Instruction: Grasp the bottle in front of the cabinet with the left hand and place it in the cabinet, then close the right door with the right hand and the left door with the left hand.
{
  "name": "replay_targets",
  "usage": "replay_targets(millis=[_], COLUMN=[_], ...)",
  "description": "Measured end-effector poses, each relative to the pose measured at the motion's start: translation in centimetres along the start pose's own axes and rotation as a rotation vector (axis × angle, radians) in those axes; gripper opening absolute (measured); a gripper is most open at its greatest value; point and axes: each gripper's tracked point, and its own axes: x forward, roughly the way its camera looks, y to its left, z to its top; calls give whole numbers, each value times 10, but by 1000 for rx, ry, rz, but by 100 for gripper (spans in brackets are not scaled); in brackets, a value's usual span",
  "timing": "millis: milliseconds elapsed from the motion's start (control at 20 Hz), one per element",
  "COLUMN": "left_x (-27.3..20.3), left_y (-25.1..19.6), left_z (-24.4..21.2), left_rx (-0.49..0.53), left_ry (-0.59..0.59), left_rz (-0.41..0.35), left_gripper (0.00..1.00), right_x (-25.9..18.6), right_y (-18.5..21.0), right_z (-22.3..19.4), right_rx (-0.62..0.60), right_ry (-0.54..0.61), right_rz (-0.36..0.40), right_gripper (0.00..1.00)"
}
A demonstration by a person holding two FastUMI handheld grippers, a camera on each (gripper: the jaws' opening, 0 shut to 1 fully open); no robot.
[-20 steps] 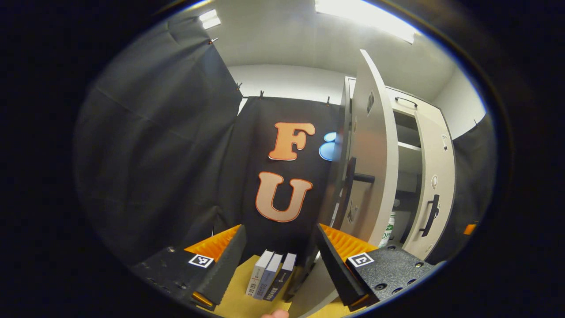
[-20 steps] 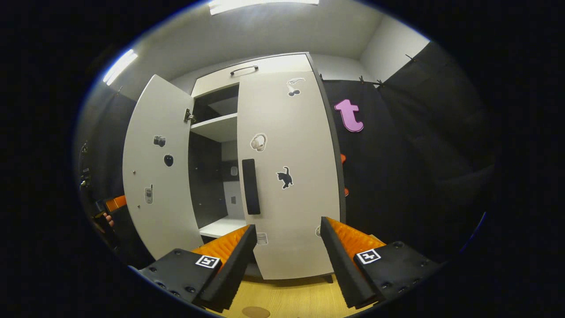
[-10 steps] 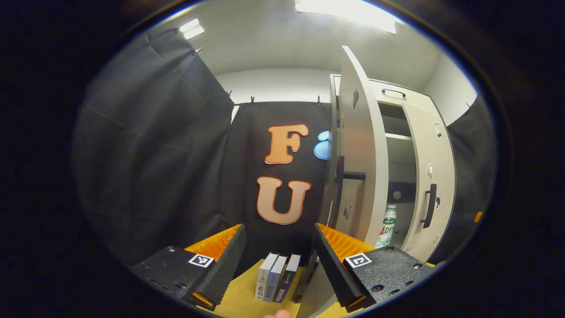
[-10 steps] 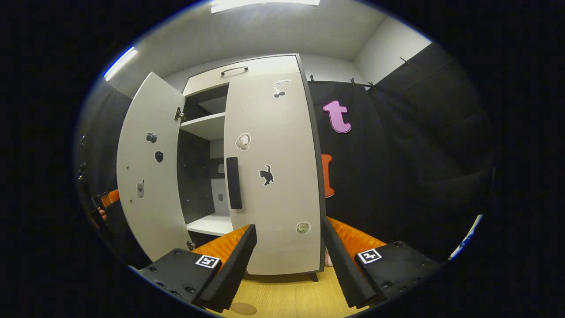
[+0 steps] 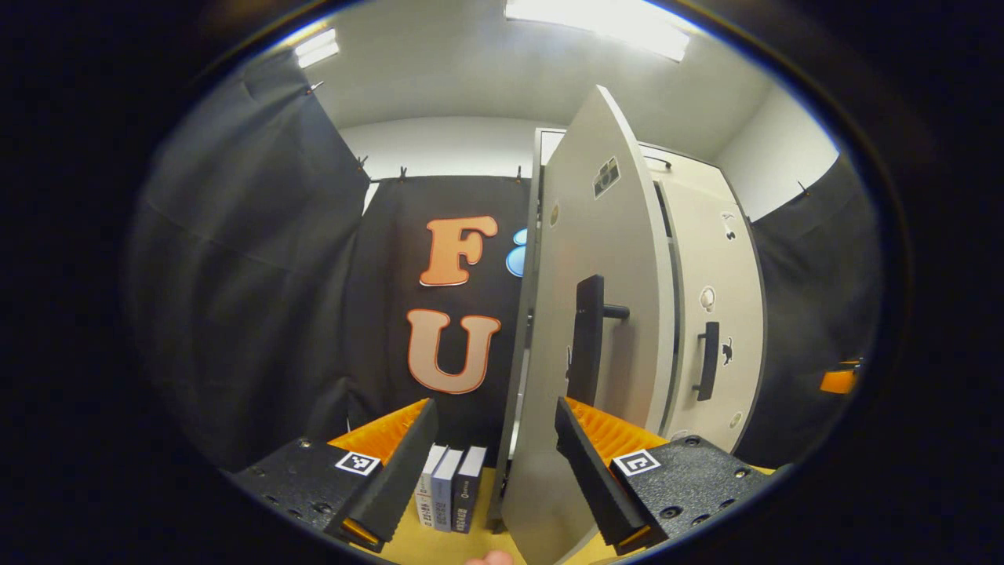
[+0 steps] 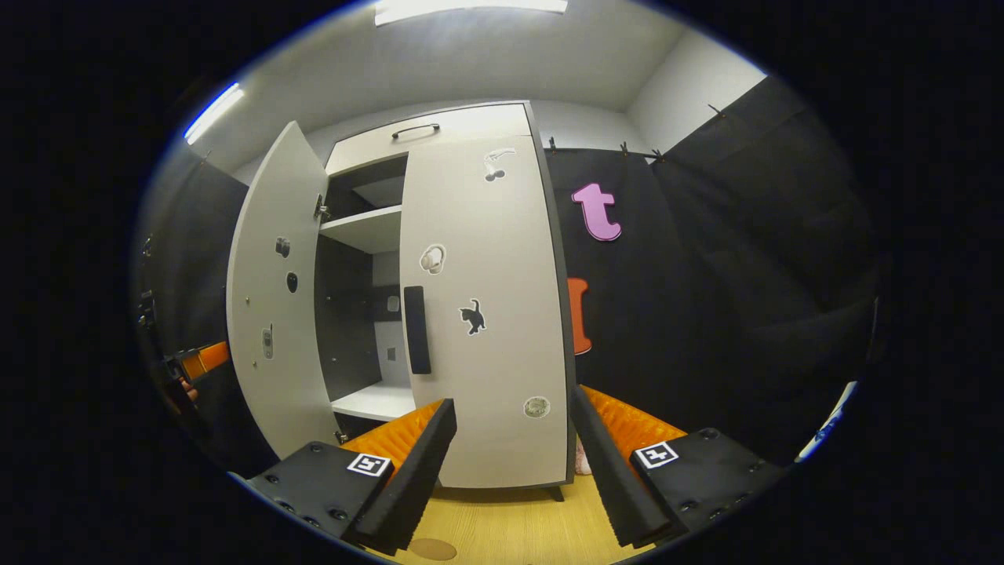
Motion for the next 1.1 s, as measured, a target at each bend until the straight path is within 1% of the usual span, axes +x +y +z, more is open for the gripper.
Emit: replay_targets(millis=[50, 100, 200, 250, 300, 350, 550, 750, 900, 1100], left_x=[0, 2, 7, 10, 15, 19, 26, 37, 47, 65], left_y=[-8, -16, -32, -39, -44, -48, -73, -93, -115, -130], left_z=[-2, -3, -5, -7, -7, -7, -3, -12, -26, -35], left_rx=[-12, -22, -37, -41, -39, -37, -72, -90, -128, -121], left_ry=[3, 7, 14, 19, 23, 24, 15, 31, 65, 78], left_rz=[-19, -39, -78, -93, -101, -108, -156, -195, -235, -243], left_gripper=[93, 89, 89, 93, 89, 93, 95, 95, 95, 95], right_x=[-1, -3, -5, -7, -8, -8, -17, -27, -32, -37], right_y=[-1, -3, -6, -7, -8, -9, -17, -25, -31, -43], right_z=[1, 2, 4, 4, 5, 6, 11, 12, 13, 12], right_rx=[-2, -4, -5, -4, -5, -9, -15, -19, -23, -29], right_ry=[-1, -2, -3, -2, -3, -5, -14, -15, -13, -10], right_rz=[-3, -8, -17, -20, -21, -24, -46, -67, -81, -108], right_gripper=[97, 97, 97, 97, 97, 97, 97, 97, 97, 97])
